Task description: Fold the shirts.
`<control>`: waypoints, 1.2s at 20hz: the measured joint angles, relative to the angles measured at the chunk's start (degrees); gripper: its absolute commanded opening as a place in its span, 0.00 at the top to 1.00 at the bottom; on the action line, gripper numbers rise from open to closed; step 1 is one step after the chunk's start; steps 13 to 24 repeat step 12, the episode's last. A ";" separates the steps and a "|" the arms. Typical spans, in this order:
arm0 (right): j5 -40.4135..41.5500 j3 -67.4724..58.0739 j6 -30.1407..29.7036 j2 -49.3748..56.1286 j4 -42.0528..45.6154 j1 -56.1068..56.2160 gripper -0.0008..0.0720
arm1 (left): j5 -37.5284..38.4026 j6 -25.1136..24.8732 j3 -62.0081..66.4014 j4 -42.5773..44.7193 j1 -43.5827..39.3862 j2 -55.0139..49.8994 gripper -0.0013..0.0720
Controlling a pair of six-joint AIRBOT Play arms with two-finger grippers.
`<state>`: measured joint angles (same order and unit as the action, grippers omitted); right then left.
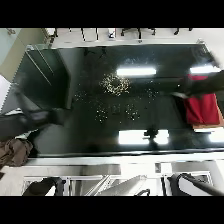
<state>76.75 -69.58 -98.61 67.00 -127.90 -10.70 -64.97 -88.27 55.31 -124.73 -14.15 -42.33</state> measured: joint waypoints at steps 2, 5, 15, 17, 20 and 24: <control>-4.68 10.03 -0.94 -6.38 0.63 6.64 0.96 | 2.82 0.42 -3.67 -0.33 -6.25 -1.64 0.96; -10.32 20.35 -1.57 -13.09 0.74 12.83 0.96 | 6.10 0.81 -7.04 -0.70 -12.68 -4.09 0.96; -9.29 26.64 -1.11 -17.25 -3.30 16.48 0.96 | 10.45 0.83 -8.92 -0.79 -17.44 -7.52 0.96; -9.29 26.64 -1.11 -17.25 -3.30 16.48 0.96 | 10.45 0.83 -8.92 -0.79 -17.44 -7.52 0.96; -9.29 26.64 -1.11 -17.25 -3.30 16.48 0.96 | 10.45 0.83 -8.92 -0.79 -17.44 -7.52 0.96; -9.29 26.64 -1.11 -17.25 -3.30 16.48 0.96 | 10.45 0.83 -8.92 -0.79 -17.44 -7.52 0.96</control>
